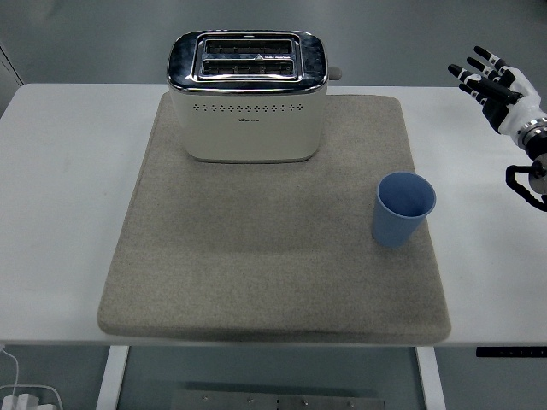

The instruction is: Put the water cup in front of the bread machine

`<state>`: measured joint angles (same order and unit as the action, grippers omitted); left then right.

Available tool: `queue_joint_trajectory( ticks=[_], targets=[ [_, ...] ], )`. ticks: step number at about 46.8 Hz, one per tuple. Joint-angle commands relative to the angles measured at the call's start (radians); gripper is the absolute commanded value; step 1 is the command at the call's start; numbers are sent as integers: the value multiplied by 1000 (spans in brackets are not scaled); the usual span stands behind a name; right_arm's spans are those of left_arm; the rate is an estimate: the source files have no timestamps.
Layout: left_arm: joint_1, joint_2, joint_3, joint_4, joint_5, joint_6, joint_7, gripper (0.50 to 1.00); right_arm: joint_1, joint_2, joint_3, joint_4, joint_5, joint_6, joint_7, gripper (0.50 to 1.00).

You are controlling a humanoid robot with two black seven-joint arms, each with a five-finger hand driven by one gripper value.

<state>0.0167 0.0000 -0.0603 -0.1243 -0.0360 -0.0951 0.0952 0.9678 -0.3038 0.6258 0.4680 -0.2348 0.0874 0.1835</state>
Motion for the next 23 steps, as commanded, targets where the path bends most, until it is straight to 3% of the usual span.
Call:
queue_joint_trajectory(
  ticks=[1, 23],
  targets=[
    [0, 0, -1, 2, -1, 0, 0, 1000, -1, 0, 0, 0, -1, 0, -1, 930],
    [-8, 0, 0, 0, -1, 0, 0, 1000, -4, -5, 0, 3, -1, 15, -1, 930]
  ],
)
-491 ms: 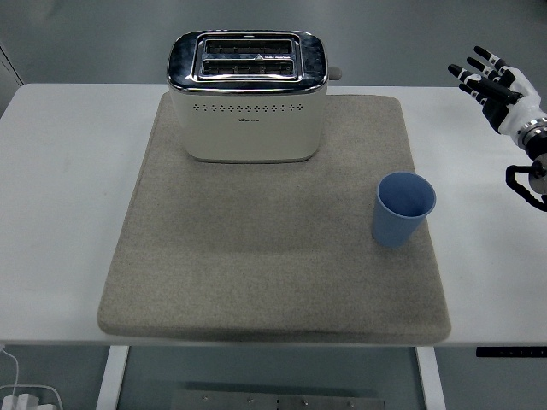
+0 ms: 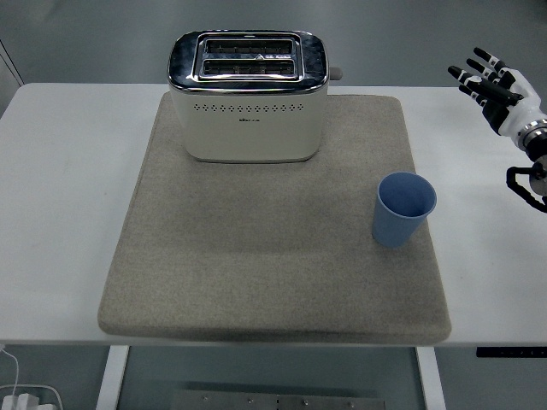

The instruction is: Put the water cup in front of the bread machine

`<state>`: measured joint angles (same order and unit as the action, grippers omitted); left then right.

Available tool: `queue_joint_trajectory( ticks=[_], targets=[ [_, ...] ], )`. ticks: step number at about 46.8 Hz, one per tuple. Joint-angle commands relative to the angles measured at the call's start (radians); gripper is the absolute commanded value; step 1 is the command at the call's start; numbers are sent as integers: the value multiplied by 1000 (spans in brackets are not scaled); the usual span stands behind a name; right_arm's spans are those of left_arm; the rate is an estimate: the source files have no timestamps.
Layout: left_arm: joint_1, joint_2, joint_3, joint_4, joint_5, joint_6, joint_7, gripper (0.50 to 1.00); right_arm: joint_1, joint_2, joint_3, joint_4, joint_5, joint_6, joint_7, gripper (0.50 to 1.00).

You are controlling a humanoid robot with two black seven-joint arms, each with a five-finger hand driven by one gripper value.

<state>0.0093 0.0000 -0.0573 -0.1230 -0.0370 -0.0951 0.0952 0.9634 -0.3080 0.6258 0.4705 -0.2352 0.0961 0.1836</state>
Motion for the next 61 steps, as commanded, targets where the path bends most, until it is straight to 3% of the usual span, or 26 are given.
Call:
queue_joint_trajectory(
  ticks=[1, 7, 16, 26, 51, 55, 61],
  targets=[
    [0, 0, -3, -1, 0, 0, 0, 1000, 0, 0, 0, 0, -1, 13, 0, 930],
    [0, 0, -1, 0, 0, 0, 0, 1000, -2, 1, 0, 0, -1, 71, -1, 930],
    [0, 0, -3, 0, 0, 0, 0, 1000, -2, 1, -5, 2, -7, 280, -4, 930],
    [0, 0, -3, 0, 0, 0, 0, 1000, -3, -2, -11, 2, -9, 421, -9, 930],
    [0, 0, -2, 0, 0, 0, 0, 1000, -6, -46, -6, 0, -9, 453, 0, 930],
    [0, 0, -1, 0, 0, 0, 0, 1000, -8, -68, -8, 0, -10, 511, 39, 930],
    [0, 0, -3, 0, 0, 0, 0, 1000, -14, -100, -12, 0, -18, 515, 117, 930]
  ],
)
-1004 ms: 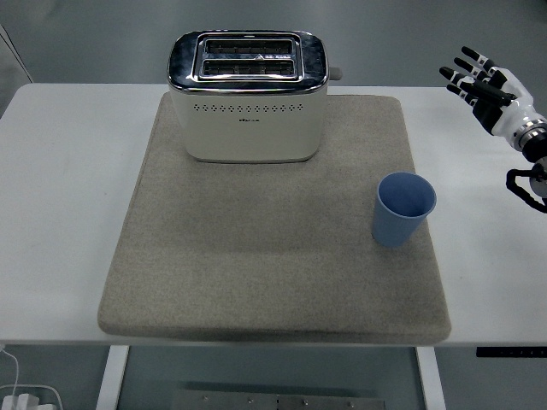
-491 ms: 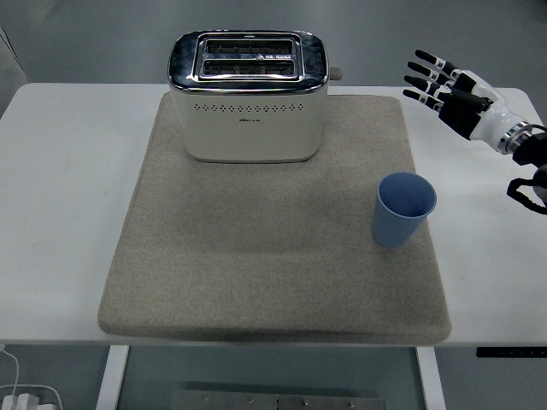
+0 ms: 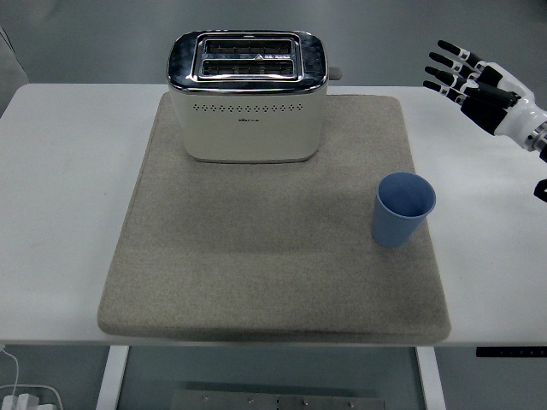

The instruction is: Put the water cup in front of the bread machine

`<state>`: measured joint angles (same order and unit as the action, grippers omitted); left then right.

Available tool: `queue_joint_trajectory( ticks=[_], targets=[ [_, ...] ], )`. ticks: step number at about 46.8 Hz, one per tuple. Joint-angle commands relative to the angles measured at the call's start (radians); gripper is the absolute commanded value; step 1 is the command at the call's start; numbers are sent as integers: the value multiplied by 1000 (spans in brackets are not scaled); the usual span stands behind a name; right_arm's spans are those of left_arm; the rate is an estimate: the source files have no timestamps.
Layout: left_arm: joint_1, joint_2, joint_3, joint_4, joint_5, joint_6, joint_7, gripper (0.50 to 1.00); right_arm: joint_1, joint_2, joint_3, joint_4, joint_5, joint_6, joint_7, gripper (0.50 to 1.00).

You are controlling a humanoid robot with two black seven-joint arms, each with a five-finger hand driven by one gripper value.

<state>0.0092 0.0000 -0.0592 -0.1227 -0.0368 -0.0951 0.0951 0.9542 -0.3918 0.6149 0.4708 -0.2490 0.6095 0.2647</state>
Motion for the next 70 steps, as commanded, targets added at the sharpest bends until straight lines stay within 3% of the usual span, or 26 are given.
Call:
queue_joint_trajectory(
  ticks=[1, 14, 27, 40, 55, 70],
  targets=[
    [0, 0, -1, 0, 0, 0, 0, 1000, -8, -22, -1, 2, -9, 1, 44, 930],
    [0, 0, -1, 0, 0, 0, 0, 1000, -54, -93, 0, 18, -61, 1, 56, 930],
    [0, 0, -1, 0, 0, 0, 0, 1000, -155, -239, 0, 175, -76, 1, 131, 930],
    [0, 0, -1, 0, 0, 0, 0, 1000, -276, -325, 12, 307, -76, 1, 168, 930],
    [0, 0, -1, 0, 0, 0, 0, 1000, -393, -335, 16, 368, -73, 1, 174, 930],
    [0, 0, -1, 0, 0, 0, 0, 1000, -442, -338, 19, 384, -73, 1, 223, 930]
  ],
)
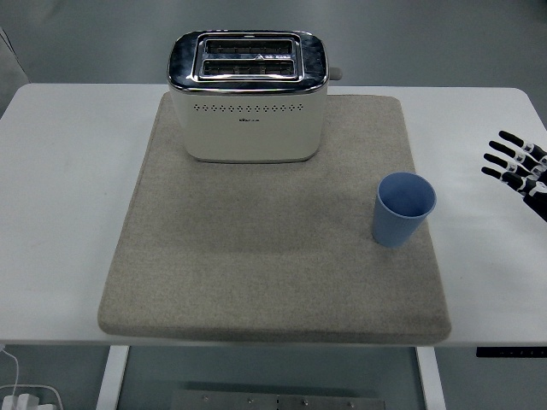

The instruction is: Put the water cup in front of the bread machine

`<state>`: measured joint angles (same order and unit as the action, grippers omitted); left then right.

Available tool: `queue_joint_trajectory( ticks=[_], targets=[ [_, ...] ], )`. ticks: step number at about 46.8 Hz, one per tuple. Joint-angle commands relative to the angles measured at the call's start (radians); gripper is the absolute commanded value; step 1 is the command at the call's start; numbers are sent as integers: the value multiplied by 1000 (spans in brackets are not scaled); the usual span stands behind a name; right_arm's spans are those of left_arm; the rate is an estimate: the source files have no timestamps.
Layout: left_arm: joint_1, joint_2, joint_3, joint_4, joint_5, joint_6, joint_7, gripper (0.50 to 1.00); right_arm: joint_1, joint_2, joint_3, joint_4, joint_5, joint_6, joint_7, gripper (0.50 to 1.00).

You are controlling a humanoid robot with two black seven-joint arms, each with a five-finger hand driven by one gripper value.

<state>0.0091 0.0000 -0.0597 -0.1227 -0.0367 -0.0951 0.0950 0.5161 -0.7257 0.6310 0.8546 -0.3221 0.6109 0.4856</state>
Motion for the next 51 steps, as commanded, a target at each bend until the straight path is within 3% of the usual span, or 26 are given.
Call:
queue_joint_trajectory(
  ticks=[1, 15, 23, 40, 47, 51],
  targets=[
    [0, 0, 0, 0, 0, 0, 0, 1000, -5, -7, 7, 0, 0, 0, 2, 930],
    [0, 0, 0, 0, 0, 0, 0, 1000, -27, -100, 56, -34, 52, 0, 22, 930],
    [0, 0, 0, 0, 0, 0, 0, 1000, -14, -101, 52, -63, 150, 0, 16, 930],
    [0, 0, 0, 0, 0, 0, 0, 1000, -11, -104, 56, -62, 146, 0, 13, 930],
    [0, 0, 0, 0, 0, 0, 0, 1000, 62, -136, 7, -71, 136, -146, 13, 930],
    [0, 0, 0, 0, 0, 0, 0, 1000, 91, -156, -20, -91, 143, -169, 11, 930]
  ],
)
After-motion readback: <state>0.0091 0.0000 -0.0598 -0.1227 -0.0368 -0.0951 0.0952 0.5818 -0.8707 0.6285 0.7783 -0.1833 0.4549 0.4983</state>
